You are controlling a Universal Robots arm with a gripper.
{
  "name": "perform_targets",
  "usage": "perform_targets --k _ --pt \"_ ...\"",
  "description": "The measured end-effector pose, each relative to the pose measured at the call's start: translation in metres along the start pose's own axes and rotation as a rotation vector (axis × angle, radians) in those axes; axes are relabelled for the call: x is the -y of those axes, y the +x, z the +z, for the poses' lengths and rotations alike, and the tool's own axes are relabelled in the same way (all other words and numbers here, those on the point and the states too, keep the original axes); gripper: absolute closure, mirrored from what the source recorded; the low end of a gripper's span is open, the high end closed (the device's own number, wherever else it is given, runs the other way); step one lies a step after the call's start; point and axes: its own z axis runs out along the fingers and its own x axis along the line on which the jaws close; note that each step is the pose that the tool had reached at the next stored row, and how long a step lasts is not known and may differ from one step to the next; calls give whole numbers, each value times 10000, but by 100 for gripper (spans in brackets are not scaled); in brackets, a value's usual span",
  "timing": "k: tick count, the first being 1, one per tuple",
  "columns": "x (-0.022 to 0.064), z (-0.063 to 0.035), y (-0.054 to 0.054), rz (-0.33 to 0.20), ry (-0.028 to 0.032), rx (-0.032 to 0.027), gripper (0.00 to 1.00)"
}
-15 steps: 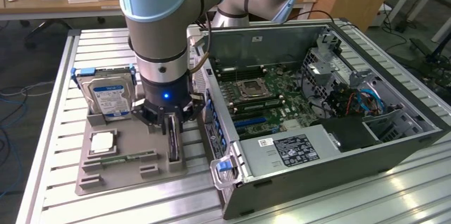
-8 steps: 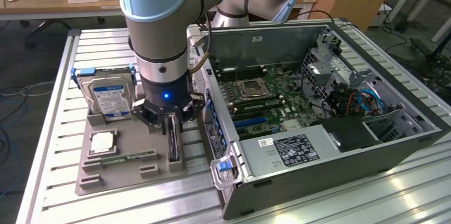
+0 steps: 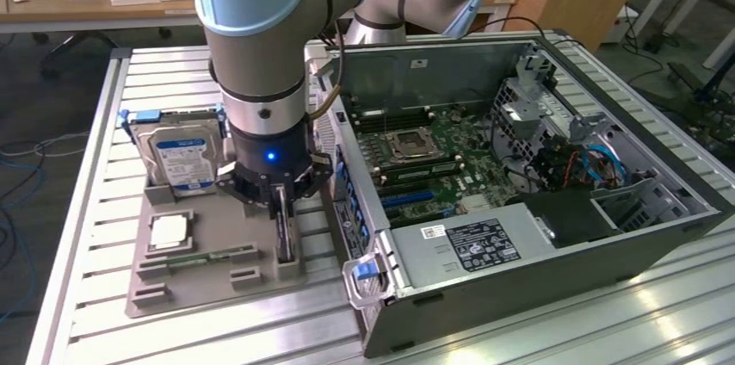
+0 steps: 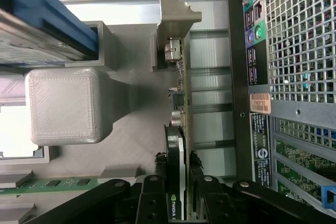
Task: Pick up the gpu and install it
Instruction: 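Pick up the gpu and move the gpu toward the slot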
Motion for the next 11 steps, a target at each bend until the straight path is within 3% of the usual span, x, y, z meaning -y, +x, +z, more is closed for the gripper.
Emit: perform_targets --k 11 --pt "0 0 0 0 0 1 73"
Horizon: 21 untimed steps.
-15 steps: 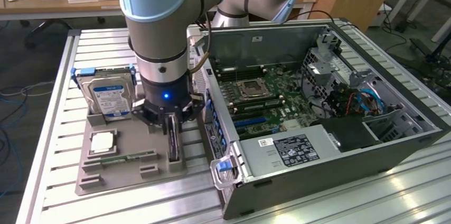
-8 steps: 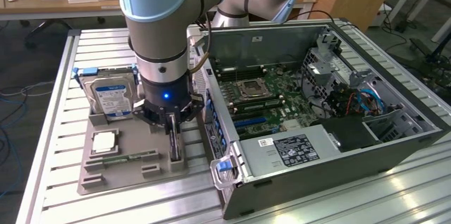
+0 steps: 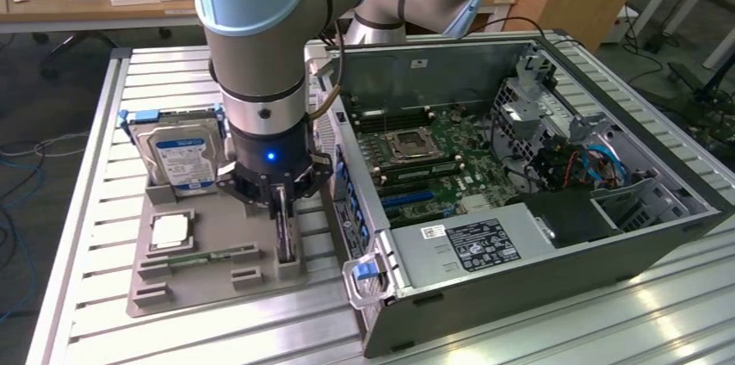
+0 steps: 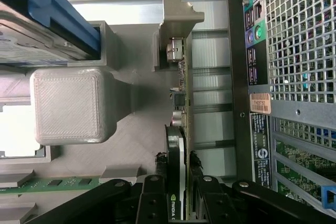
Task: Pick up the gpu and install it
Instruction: 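Pick up the gpu and move the gpu toward the slot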
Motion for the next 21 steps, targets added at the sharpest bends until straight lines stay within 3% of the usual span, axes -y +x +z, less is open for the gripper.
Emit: perform_targets --k 21 --pt "0 4 0 -430 -10 -20 73"
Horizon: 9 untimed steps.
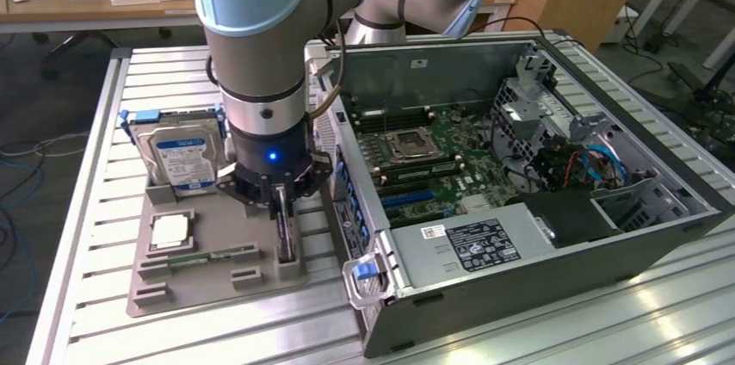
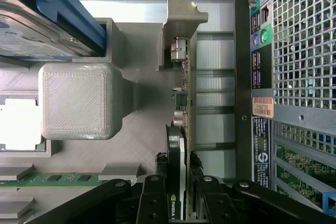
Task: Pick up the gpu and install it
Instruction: 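Pick up the gpu and move the gpu toward the slot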
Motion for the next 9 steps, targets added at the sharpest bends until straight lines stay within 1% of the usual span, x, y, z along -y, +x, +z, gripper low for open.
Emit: perform_targets --k 9 --pt "0 0 0 0 0 0 73"
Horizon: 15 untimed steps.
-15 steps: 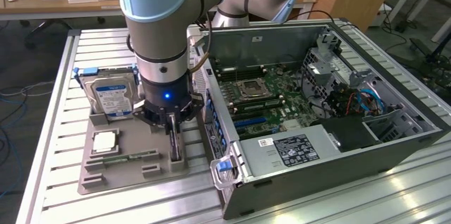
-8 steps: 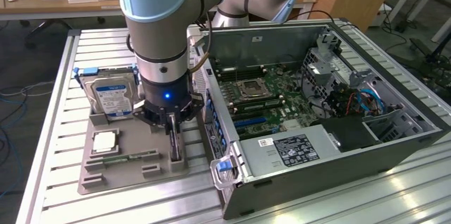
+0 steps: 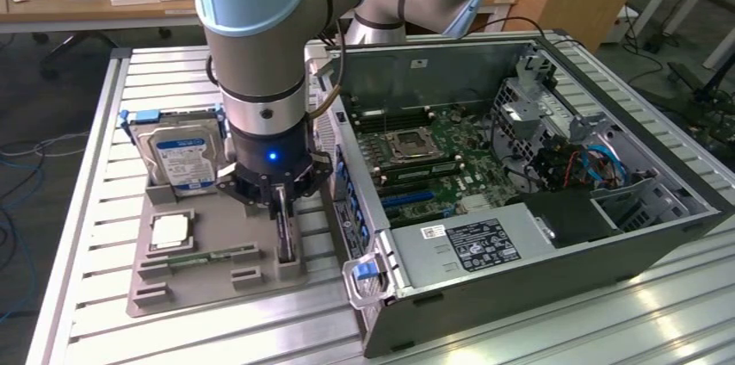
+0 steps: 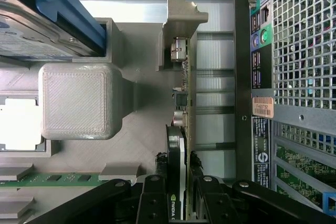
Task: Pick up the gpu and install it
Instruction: 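Pick up the gpu and move the gpu toward the slot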
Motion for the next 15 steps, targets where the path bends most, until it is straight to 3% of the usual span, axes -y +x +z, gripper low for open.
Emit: perform_targets --k 15 --pt "-2 -31 1 -153 -15 -5 73"
